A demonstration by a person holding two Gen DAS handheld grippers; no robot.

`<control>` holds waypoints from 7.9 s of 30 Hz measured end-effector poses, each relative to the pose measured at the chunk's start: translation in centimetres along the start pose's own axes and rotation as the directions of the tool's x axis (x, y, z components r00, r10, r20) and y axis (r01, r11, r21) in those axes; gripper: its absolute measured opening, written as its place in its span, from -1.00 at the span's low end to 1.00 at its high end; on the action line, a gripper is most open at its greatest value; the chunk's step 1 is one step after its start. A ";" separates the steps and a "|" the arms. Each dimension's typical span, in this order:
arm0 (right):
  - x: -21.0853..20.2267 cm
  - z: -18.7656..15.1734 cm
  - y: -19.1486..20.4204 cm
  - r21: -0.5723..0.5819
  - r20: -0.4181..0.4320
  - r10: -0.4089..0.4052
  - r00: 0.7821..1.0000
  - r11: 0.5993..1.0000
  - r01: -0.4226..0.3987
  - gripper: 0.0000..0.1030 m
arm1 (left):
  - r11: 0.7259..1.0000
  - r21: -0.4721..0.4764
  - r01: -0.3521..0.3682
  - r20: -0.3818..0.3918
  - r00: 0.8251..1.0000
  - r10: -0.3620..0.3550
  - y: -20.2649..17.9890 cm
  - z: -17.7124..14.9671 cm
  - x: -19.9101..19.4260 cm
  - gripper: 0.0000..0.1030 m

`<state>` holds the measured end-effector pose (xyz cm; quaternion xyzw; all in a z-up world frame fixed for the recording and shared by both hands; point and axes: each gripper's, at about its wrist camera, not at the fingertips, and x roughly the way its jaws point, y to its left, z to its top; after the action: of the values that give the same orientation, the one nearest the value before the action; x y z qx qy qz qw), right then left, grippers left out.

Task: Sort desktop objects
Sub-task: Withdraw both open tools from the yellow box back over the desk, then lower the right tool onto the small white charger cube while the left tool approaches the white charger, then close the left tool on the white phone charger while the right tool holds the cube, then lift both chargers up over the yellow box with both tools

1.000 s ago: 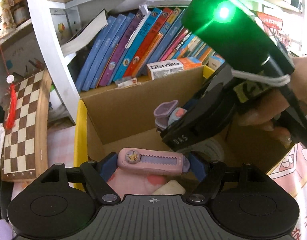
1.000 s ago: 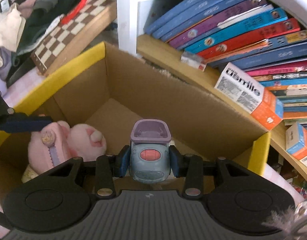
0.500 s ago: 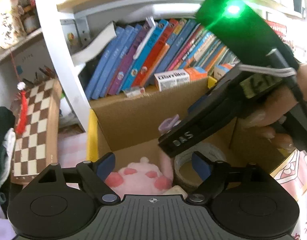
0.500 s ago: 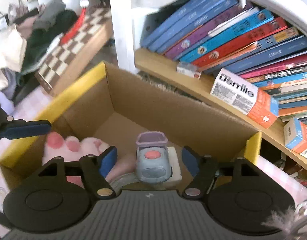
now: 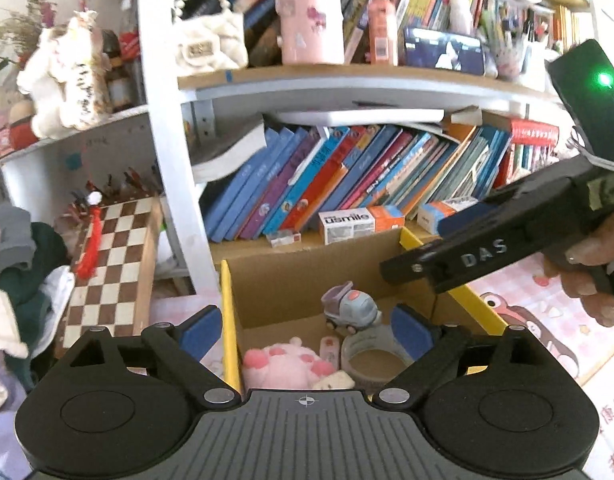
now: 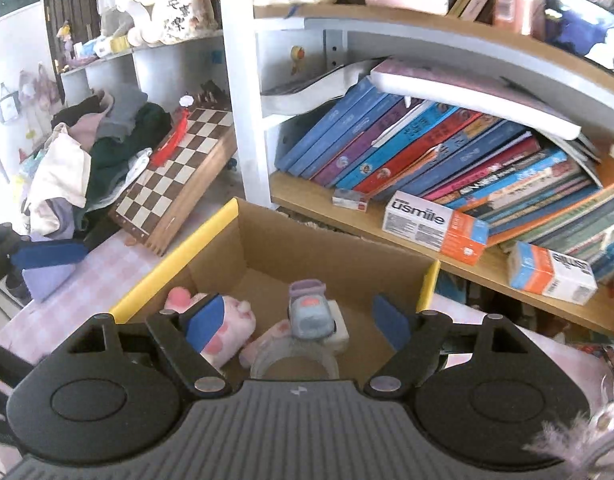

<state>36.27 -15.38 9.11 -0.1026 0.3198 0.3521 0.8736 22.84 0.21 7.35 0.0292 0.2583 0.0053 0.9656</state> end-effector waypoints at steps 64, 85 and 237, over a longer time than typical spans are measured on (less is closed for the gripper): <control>-10.8 -22.9 17.0 0.074 -0.173 -0.290 0.941 0.949 0.306 0.71 | 0.986 0.080 0.149 -0.220 0.967 -0.129 0.0 -15.7 -11.8 0.82; -9.7 -21.5 14.8 0.073 -0.167 -0.277 0.946 0.954 0.292 0.71 | 0.990 0.045 0.134 -0.211 0.970 -0.121 -0.1 -14.8 -10.1 0.82; -8.1 -8.6 6.7 0.009 0.023 -0.175 0.984 0.985 0.174 -0.33 | 0.981 0.077 0.180 -0.012 0.984 -0.180 -1.6 -3.3 -4.4 -0.19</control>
<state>23.06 -18.38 7.81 -0.1229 0.3006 0.2742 0.9052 17.38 -1.34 6.60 0.0431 0.2624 -0.0921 0.9596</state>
